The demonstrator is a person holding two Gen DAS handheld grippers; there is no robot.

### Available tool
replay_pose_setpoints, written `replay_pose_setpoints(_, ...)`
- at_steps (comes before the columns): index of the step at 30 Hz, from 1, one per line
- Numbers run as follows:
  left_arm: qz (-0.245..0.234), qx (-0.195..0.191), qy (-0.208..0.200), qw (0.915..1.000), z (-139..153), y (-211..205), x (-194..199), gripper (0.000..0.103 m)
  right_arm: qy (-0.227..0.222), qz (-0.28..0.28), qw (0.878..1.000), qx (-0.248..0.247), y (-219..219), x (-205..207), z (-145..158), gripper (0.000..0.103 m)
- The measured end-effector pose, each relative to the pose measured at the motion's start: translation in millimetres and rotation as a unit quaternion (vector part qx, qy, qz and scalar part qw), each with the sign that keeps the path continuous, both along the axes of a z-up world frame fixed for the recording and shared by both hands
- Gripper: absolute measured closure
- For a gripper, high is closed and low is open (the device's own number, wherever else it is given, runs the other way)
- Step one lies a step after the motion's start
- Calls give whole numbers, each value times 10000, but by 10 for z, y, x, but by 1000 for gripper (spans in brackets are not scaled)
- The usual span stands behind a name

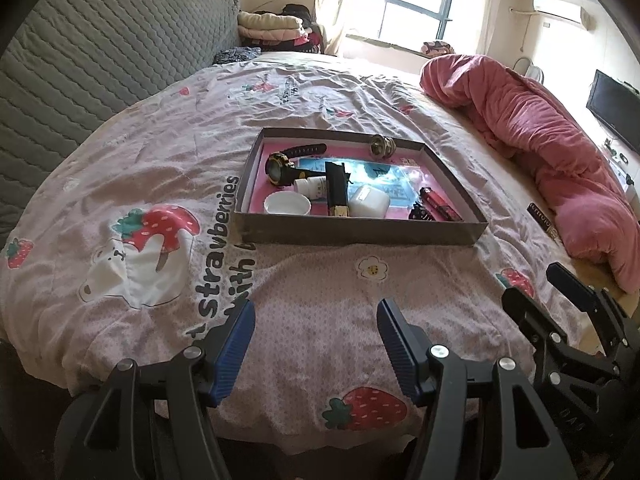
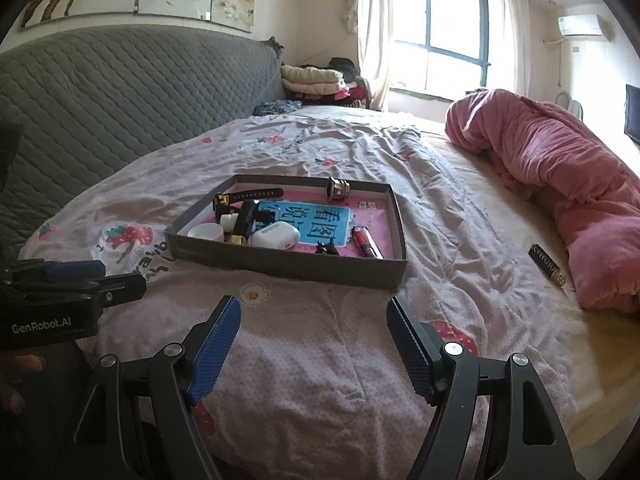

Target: Organize rigid objects

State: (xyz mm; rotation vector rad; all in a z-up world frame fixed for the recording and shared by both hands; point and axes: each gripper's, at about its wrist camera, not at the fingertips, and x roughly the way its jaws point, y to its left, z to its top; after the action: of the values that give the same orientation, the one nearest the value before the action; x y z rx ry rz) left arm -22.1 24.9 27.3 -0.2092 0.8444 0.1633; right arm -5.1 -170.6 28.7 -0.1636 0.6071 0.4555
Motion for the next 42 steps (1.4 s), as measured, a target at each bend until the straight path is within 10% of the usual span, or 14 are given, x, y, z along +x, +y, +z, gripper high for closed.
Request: replay_pose_setpoints(42, 102, 80, 386, 9992, -542, 45, 378, 40, 640, -209, 9977, -27, 102, 483, -537, 27)
